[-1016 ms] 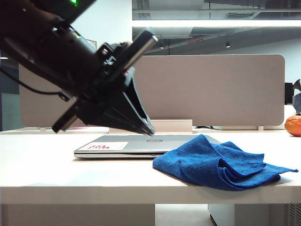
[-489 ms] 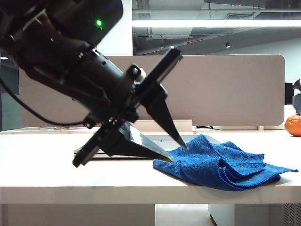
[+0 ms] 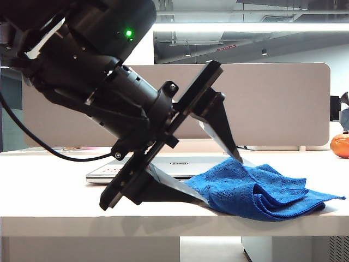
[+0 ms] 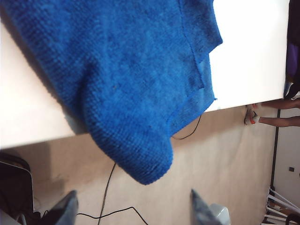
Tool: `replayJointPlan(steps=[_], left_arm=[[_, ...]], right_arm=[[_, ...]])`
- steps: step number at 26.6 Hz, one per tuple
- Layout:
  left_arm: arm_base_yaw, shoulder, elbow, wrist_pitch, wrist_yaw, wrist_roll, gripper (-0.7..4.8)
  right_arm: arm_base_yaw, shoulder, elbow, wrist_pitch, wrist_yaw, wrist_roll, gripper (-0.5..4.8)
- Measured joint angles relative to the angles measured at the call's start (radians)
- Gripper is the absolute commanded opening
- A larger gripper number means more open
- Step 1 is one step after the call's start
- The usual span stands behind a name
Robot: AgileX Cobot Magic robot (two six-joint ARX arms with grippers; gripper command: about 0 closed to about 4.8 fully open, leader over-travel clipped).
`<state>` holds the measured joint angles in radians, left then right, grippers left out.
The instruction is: Pick up the blue rag and put it over the laptop.
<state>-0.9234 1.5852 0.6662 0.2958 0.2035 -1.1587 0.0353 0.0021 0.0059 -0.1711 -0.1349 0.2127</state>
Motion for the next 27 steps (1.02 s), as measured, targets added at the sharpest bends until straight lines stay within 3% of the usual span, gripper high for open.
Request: replayJointPlan(steps=[3, 11, 18, 27], left_arm=[[-0.003, 0.018, 0.000, 0.033, -0.016, -0.012, 2.97], [-0.019, 0.091, 0.001, 0.137, -0.019, -0.158, 2.97], [-0.028, 0.144, 0.057, 0.157, -0.023, -0.166, 2.96], [-0.029, 0.151, 0.061, 0.147, 0.044, -0.166, 2.96]], right_arm=[[0.000, 0.000, 0.000, 0.000, 0.000, 0.000, -0.05], [-0.001, 0.000, 0.000, 0.000, 0.000, 0.000, -0.05], [-0.001, 0.000, 0.000, -0.001, 0.000, 0.000, -0.05], [-0.001, 0.000, 0.000, -0.001, 0.000, 0.000, -0.05]])
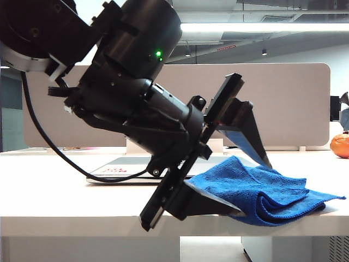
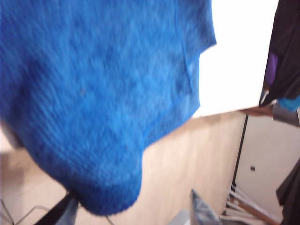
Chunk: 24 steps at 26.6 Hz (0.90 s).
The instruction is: Pick up the blue rag and put it over the laptop.
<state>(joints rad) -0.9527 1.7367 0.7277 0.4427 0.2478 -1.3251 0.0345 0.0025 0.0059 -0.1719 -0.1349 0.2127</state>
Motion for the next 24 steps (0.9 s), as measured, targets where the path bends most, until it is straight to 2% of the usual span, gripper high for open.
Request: replayJointPlan(steps=[6, 14, 18, 24], left_arm=[[-0.001, 0.000, 0.000, -0.058, 0.017, 0.002, 2.96], [0.000, 0.000, 0.000, -0.096, -0.098, 0.004, 2.96], [0.000, 0.000, 0.000, -0.095, -0.120, 0.004, 2.94], [0.000, 0.000, 0.000, -0.092, -0.127, 0.004, 2.10]], right_arm=[[0.000, 0.000, 0.000, 0.000, 0.000, 0.000, -0.05], [0.000, 0.000, 0.000, 0.000, 0.000, 0.000, -0.05], [0.000, 0.000, 0.000, 0.000, 0.000, 0.000, -0.05], [0.000, 0.000, 0.000, 0.000, 0.000, 0.000, -0.05]])
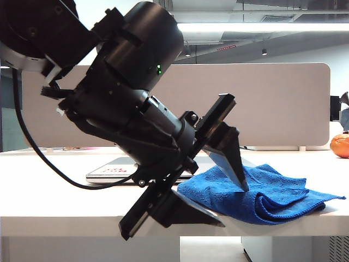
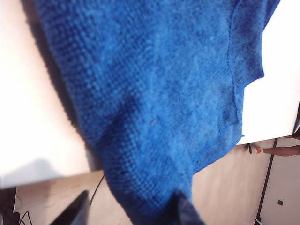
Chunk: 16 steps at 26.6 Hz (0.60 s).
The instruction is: Pick up the blue rag and put it over the laptop.
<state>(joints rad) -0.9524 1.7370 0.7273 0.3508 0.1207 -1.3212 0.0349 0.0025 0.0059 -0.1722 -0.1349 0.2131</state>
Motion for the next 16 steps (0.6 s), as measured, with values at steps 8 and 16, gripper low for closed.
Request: replayJointPlan(steps=[8, 16], left_arm=[[0.000, 0.001, 0.002, 0.031, -0.001, 0.000, 2.05], [0.000, 0.016, 0.012, 0.057, -0.001, 0.000, 1.10]], right_arm=[[0.000, 0.000, 0.000, 0.000, 0.000, 0.000, -0.05], [0.000, 0.000, 0.000, -0.001, 0.000, 0.000, -0.05]])
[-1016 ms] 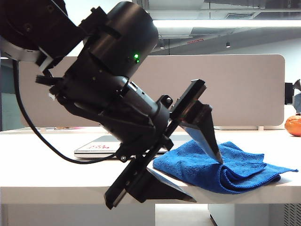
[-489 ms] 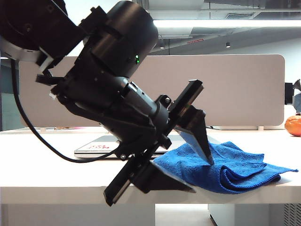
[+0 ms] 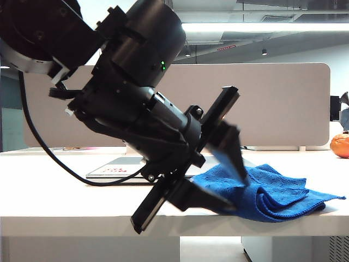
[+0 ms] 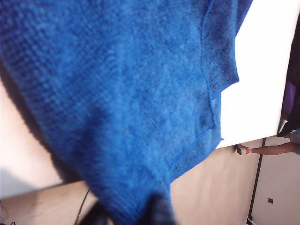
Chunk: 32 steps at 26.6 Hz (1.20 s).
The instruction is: Pick up the blue rag and put it over the laptop.
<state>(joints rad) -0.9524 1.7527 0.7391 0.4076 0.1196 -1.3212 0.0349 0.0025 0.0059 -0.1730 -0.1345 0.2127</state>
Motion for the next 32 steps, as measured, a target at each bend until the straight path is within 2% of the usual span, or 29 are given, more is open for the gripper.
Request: replayJointPlan(steps=[2, 7, 16, 22, 27, 32], left_arm=[[0.000, 0.006, 0.000, 0.001, 0.000, 0.000, 1.01], [0.000, 0.008, 0.000, 0.000, 0.000, 0.000, -0.08], [0.000, 0.008, 0.000, 0.044, 0.000, 0.018, -0.06], [0.006, 0.008, 0.000, 0.237, 0.023, 0.031, -0.06], [0.052, 0.008, 0.062, 0.269, 0.164, 0.138, -0.06], [0.085, 0.008, 0.154, 0.217, 0.240, 0.198, -0.06]], right_arm=[[0.000, 0.000, 0.000, 0.000, 0.000, 0.000, -0.05], [0.000, 0.000, 0.000, 0.000, 0.000, 0.000, -0.05], [0.000, 0.000, 0.000, 0.000, 0.000, 0.000, -0.05], [0.000, 0.000, 0.000, 0.000, 0.000, 0.000, -0.05], [0.000, 0.000, 0.000, -0.001, 0.000, 0.000, -0.05], [0.000, 0.000, 0.000, -0.001, 0.000, 0.000, -0.05]])
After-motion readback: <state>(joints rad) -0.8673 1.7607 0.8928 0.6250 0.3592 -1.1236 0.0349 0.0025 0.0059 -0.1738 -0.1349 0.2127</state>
